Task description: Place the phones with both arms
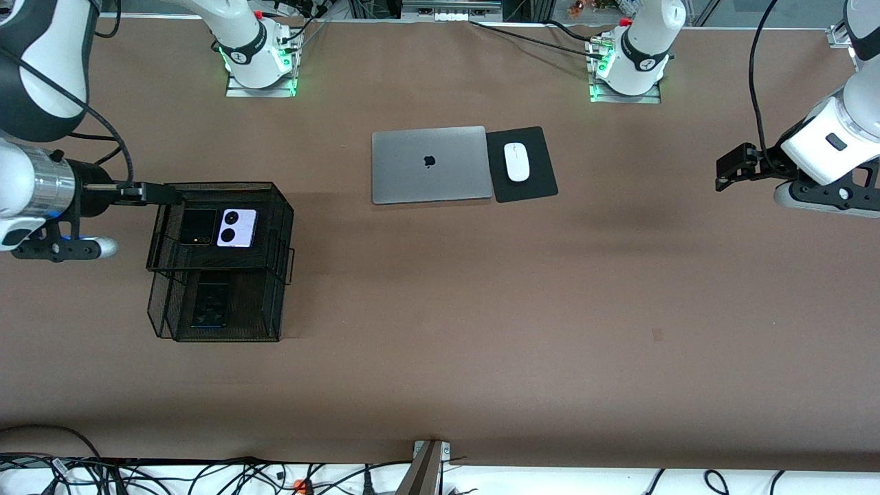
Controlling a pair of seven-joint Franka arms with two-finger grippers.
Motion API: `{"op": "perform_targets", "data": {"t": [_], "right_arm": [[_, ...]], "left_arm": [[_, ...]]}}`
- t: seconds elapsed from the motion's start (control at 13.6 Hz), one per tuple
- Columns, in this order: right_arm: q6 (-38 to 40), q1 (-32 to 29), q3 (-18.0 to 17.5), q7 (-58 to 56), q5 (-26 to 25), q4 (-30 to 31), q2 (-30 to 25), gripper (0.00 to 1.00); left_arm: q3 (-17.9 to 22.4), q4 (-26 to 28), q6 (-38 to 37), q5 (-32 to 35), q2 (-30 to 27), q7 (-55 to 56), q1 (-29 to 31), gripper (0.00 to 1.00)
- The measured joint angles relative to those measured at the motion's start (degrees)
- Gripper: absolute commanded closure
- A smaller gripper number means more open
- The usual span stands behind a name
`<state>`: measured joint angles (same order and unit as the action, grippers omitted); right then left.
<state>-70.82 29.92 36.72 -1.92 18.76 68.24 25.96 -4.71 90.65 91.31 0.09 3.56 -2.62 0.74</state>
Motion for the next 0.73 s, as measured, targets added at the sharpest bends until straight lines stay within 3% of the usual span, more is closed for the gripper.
{"op": "perform_targets", "data": {"t": [0.22,0.37,0.44,0.73], "right_arm": [[-0.2,2.0,-0.2,1.9,-3.4,0.0,-1.1,0.01],[-0.6,0.2,-3.3,3.2,-4.8,0.1,-2.1,0.02],[-1.2,-2.9,-7.4,3.9,-6.4,0.2,-2.7,0.01],[-7.0,-20.6,-30.1,6.4,-14.0,2.9,-6.5,0.02]], "left_arm": [[0.1,0.0,0.0,0.0,0.0,0.0,0.0,0.00],[0.1,0.0,0.0,0.0,0.0,0.0,0.0,0.00],[0.1,0.0,-0.1,0.0,0.0,0.0,0.0,0.00],[0.1,0.0,-0.1,0.0,0.0,0.0,0.0,0.00]]}}
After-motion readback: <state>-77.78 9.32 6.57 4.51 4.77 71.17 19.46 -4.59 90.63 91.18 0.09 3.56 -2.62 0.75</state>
